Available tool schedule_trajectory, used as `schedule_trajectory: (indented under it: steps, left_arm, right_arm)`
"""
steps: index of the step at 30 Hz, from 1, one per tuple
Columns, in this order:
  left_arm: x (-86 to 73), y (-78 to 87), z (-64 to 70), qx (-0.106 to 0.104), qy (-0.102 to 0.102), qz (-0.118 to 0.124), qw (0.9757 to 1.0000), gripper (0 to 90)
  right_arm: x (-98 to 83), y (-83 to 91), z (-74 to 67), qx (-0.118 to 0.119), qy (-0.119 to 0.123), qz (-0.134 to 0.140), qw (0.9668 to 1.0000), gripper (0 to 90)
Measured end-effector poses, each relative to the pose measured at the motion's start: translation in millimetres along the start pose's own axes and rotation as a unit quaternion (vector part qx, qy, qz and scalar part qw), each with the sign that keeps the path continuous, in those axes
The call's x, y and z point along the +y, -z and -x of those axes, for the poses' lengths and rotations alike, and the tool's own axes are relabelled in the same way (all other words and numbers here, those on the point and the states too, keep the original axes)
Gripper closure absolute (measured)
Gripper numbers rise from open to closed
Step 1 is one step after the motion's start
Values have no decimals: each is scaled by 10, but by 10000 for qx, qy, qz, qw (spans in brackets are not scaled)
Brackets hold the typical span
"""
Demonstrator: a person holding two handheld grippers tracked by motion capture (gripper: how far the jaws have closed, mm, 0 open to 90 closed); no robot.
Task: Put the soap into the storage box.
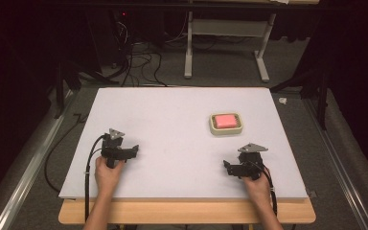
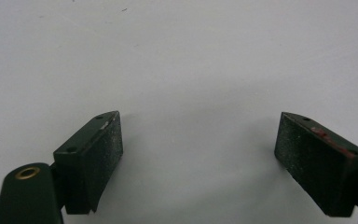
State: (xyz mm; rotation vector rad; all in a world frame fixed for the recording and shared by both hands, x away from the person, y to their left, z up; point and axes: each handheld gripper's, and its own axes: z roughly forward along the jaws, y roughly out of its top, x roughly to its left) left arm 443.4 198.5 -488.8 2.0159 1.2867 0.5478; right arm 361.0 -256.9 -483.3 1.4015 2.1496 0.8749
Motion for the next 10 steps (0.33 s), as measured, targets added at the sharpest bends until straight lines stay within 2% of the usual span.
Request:
schedule_trajectory:
  steps: [10]
  left_arm:
    - [-1, 0, 1, 2, 1, 6, 10000, 156]
  right_arm:
    - [-7, 0, 6, 19, -4, 21, 10000, 163]
